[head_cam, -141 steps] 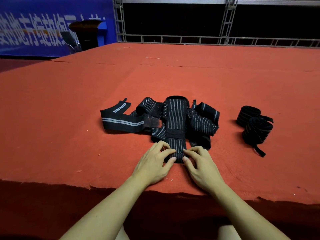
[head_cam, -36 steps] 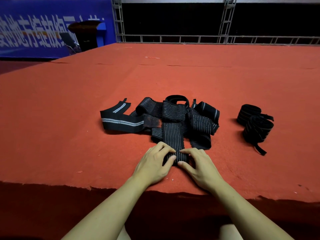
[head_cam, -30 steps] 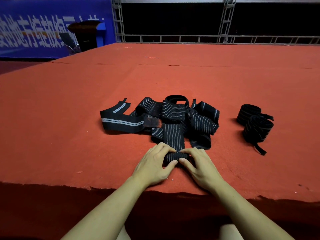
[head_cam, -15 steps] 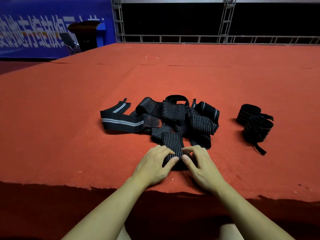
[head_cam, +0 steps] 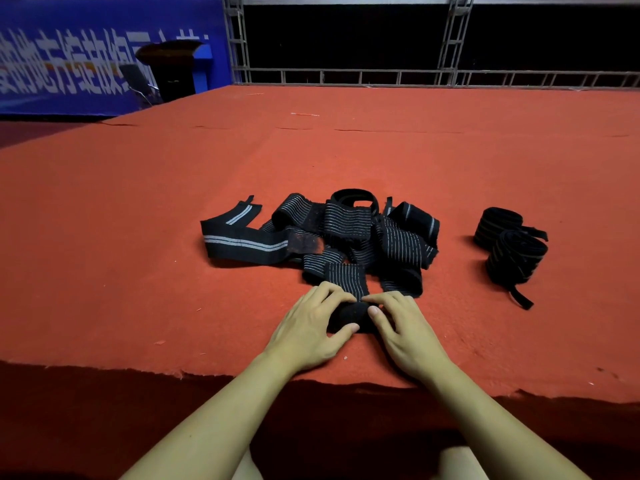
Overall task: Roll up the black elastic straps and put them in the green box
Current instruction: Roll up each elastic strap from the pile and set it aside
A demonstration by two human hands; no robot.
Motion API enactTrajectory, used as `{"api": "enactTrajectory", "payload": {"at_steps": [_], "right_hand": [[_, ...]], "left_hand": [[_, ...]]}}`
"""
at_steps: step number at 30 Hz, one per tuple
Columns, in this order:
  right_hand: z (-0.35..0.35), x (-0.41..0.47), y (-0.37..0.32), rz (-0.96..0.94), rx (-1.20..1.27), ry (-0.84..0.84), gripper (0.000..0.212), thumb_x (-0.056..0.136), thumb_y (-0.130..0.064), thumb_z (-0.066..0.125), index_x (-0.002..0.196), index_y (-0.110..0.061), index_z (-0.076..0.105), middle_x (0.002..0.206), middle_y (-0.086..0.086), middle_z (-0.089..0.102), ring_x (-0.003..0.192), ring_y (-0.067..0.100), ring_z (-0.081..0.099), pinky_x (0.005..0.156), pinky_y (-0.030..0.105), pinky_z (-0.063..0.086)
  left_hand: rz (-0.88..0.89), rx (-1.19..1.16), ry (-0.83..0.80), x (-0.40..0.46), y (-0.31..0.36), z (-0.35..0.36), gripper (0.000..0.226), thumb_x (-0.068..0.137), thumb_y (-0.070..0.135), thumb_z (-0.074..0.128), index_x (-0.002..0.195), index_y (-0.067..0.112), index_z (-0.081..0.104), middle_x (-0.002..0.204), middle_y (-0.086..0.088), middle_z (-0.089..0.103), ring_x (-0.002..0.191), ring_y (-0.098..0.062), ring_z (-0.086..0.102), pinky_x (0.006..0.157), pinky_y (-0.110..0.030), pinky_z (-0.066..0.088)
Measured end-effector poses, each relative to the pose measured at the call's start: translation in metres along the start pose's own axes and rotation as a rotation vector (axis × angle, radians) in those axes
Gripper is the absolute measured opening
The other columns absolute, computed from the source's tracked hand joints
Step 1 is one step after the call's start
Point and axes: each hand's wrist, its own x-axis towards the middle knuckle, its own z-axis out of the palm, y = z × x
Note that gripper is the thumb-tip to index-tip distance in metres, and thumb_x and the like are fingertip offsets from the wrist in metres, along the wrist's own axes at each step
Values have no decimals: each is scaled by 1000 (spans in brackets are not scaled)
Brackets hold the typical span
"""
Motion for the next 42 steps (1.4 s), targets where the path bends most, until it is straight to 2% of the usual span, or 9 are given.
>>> {"api": "enactTrajectory", "payload": {"at_steps": [3, 6, 14, 18, 21, 27, 31, 38, 42], "right_hand": [[0, 0, -2, 13, -46, -22, 43, 105, -40, 47, 146, -27, 54, 137, -11, 48, 124, 8, 43, 113, 33, 37], [0, -1, -3, -4, -53, -36, 52, 104, -38, 53, 153, -27, 43, 141, -12, 45, 125, 7, 42, 113, 29, 35], [-1, -1, 0, -16, -37, -29, 49, 94, -40, 67, 137, -38, 46, 131, -19, 53, 120, 5, 47, 107, 33, 42], [0, -1, 1, -24, -34, -15, 35, 96, -45, 62, 129, -36, 53, 119, -21, 56, 112, 4, 48, 101, 34, 44], [1, -2, 0, -13, -30, -21, 37, 96, -57, 50, 126, -36, 56, 116, -21, 58, 109, 4, 48, 99, 33, 44], [1, -1, 1, -14, 4, -42, 38, 95, -61, 44, 124, -37, 55, 119, -22, 56, 113, 3, 48, 102, 33, 44], [1, -1, 2, 68, 38, -72, 32, 96, -60, 47, 121, -42, 55, 109, -17, 56, 109, 3, 51, 100, 34, 45], [0, 2, 1, 103, 96, -52, 43, 95, -68, 37, 109, -37, 64, 100, -16, 63, 105, 0, 50, 96, 36, 46], [-1, 1, -3, 41, 101, -39, 45, 99, -62, 40, 130, -35, 60, 118, -23, 61, 115, -1, 48, 104, 27, 41]], "left_hand": [[-27, 47, 4, 1, -2, 2, 48, 90, 53, 64, 131, 30, 56, 126, 15, 47, 115, -9, 52, 102, -34, 46], [-74, 99, -28, 2, -4, 3, 56, 89, 58, 62, 139, 34, 50, 131, 16, 41, 119, -10, 48, 106, -33, 42], [-122, 91, -41, 4, -4, 2, 48, 95, 57, 54, 138, 37, 48, 121, 17, 51, 115, -9, 48, 104, -35, 42], [-110, 66, -23, 4, -1, 0, 34, 96, 57, 51, 121, 34, 56, 112, 19, 54, 108, -8, 50, 100, -35, 43], [-100, 39, -2, 3, -2, 1, 34, 98, 54, 49, 117, 28, 61, 117, 18, 51, 112, -8, 48, 102, -32, 42], [-142, 4, -38, 2, 2, -2, 40, 100, 52, 38, 120, 27, 62, 112, 17, 62, 107, -5, 47, 101, -34, 41], [-172, -80, -59, 1, 4, -5, 38, 101, 50, 38, 127, 29, 56, 120, 14, 63, 108, -5, 50, 101, -33, 43], [-125, -68, -17, -2, 10, -8, 26, 103, 52, 44, 125, 41, 50, 124, 22, 46, 94, -17, 67, 81, -42, 56], [-128, -52, 17, -1, 9, -8, 28, 102, 55, 45, 122, 40, 57, 121, 22, 46, 82, -16, 65, 76, -40, 55]]}}
